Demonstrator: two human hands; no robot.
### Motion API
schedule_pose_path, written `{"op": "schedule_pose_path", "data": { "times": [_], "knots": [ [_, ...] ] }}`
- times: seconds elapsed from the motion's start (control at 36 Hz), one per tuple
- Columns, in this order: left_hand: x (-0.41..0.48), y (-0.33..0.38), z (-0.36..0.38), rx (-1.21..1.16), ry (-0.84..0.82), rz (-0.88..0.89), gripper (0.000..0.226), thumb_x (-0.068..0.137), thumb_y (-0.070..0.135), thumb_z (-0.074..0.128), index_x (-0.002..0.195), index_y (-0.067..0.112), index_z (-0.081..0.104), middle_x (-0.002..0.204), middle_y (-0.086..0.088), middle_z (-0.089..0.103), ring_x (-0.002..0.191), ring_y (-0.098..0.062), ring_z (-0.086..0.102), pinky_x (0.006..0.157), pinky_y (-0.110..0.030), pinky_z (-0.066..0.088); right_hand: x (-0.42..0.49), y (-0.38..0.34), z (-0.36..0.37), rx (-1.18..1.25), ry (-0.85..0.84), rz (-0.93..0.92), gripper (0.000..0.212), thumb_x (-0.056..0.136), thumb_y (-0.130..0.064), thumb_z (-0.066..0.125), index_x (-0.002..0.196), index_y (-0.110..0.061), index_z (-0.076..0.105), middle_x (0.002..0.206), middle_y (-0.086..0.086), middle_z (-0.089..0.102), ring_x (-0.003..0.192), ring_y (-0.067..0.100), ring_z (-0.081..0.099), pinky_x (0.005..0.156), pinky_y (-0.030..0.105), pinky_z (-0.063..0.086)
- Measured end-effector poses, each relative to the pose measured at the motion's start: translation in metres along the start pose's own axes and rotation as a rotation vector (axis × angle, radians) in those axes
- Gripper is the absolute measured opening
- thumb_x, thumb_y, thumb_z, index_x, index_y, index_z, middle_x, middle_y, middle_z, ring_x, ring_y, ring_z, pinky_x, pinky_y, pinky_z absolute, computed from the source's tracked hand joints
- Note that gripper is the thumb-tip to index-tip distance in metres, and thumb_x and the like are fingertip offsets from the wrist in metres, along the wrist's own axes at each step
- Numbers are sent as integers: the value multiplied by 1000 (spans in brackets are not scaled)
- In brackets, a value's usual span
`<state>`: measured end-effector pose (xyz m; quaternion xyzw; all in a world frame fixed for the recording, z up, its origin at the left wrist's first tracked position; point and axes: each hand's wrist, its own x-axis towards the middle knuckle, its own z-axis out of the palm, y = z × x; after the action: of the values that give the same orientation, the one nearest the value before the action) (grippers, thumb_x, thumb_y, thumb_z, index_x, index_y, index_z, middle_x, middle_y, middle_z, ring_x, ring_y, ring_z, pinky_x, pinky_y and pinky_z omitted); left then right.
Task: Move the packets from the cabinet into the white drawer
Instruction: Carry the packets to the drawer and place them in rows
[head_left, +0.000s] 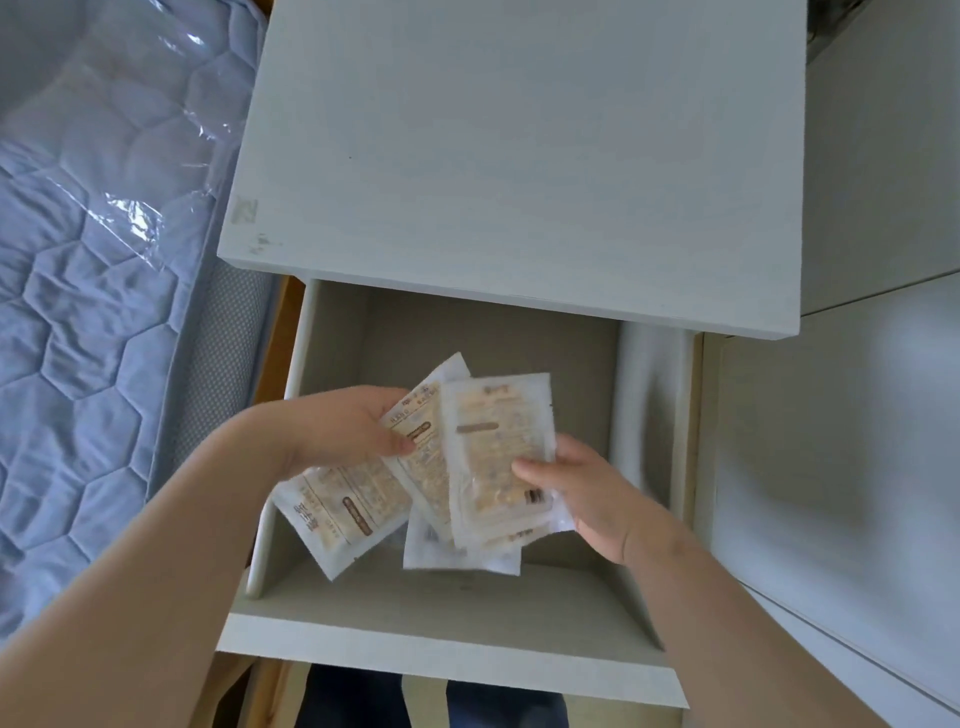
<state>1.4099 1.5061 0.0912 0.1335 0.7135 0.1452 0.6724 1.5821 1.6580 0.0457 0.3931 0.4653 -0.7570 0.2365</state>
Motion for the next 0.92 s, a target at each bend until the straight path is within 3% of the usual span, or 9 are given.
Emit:
{"op": "schedule_pose_path", "data": {
  "times": [0.14,0.28,0.39,0.5,0.58,0.67,0.75,0.83,0.92],
  "knots": [
    [4,20,-2,285,-114,6,28,93,28,55,121,30,52,116,9,62,111,-15,57,94,-29,42,0,5,10,-85,-78,54,21,93,-7,52,109,-18,59,109,1,70,105,19,64,100,46,45],
    [14,24,8,265,-139,65,28,90,29,61,116,32,51,111,10,62,107,-13,58,93,-30,45,1,10,17,26,-43,15,21,92,-10,55,109,-22,58,99,-5,72,96,14,67,85,33,52],
    [23,17,17,60,35,87,30,86,23,66,110,33,52,103,8,63,94,-12,61,82,-28,47,1,10,12,15,4,4,20,92,-14,56,111,-17,61,103,3,72,98,23,68,86,41,54],
    [30,5,31,-242,254,37,38,84,17,67,112,37,50,98,7,61,84,-13,61,64,-25,46,-1,7,3,42,94,1,16,90,-15,59,106,-18,63,99,0,73,91,19,70,74,32,56],
    [35,-8,38,-323,460,12,50,87,7,61,128,33,46,110,2,56,86,-15,56,60,-22,43,0,7,-2,-45,248,-33,12,88,-15,63,95,-25,60,93,-6,71,84,12,68,70,27,55],
    [37,-17,45,-328,597,13,53,92,4,52,137,29,41,117,-3,54,77,-9,52,56,-20,43,2,12,-5,-374,483,-57,10,88,-20,61,95,-22,55,94,-6,65,84,16,64,73,35,55],
    [39,-22,53,-290,638,-19,55,93,2,46,139,31,38,129,-8,52,72,-13,55,54,-23,46,3,20,1,-919,684,-55,16,89,-25,50,104,-19,48,98,-2,58,78,22,55,56,27,39],
    [43,-24,60,-183,649,-62,60,92,-2,40,141,33,34,137,-10,49,61,-17,57,48,-27,48,7,29,7,-1209,723,-40,28,95,-26,44,123,-23,42,113,1,52,89,24,59,57,26,32],
    [49,-24,67,-87,632,-79,64,90,-6,35,141,33,33,137,-9,48,58,-16,53,47,-26,43,19,47,15,-1349,719,-15,41,78,-23,71,115,-18,55,99,6,58,79,25,62,48,25,33]
  ]
}}
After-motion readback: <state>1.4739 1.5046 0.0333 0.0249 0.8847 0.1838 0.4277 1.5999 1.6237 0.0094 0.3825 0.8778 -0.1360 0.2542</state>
